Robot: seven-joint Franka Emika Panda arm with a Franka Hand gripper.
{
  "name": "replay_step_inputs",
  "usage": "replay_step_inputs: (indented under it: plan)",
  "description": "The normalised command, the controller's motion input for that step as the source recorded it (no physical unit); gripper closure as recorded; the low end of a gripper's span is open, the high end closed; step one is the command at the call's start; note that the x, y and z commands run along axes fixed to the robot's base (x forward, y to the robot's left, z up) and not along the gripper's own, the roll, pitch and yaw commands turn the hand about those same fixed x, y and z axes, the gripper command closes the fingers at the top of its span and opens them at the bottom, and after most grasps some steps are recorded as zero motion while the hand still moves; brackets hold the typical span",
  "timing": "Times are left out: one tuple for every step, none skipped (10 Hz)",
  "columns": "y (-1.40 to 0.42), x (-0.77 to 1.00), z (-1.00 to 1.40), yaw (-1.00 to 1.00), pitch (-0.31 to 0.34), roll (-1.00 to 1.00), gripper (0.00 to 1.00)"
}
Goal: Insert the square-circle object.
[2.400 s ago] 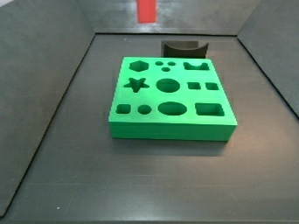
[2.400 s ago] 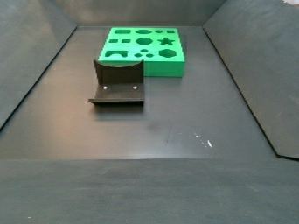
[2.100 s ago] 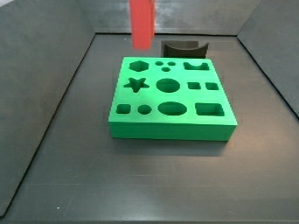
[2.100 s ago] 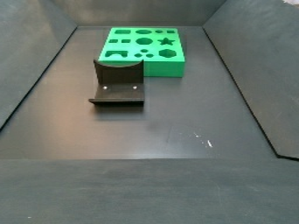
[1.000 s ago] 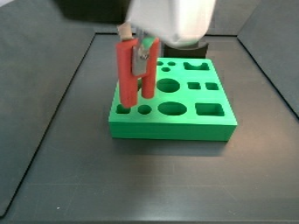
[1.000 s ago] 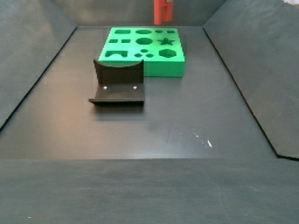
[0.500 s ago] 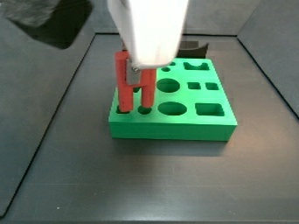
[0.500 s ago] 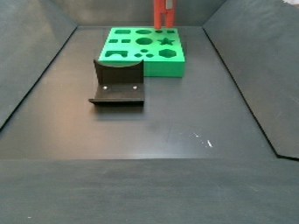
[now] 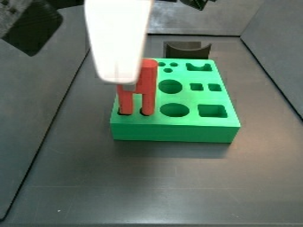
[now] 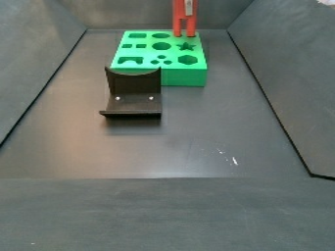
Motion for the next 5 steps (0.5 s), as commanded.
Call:
replay_step_inputs:
  plan:
    - [0.03,-0.09,-0.29,-0.55,0.0,0.03,1.0]
    - [0.03,-0.16,-0.41,-0.2,-0.05,-0.06,1.0]
    - [0.0,-0.22,-0.4,0.1,-0.073,-0.16,1.0]
    - [0.0,-0.1,-0.37,0.3,0.0,-0.24,1.0]
    - [0.0,0.0,-0.39,0.34,0.0,-0.21,1.0]
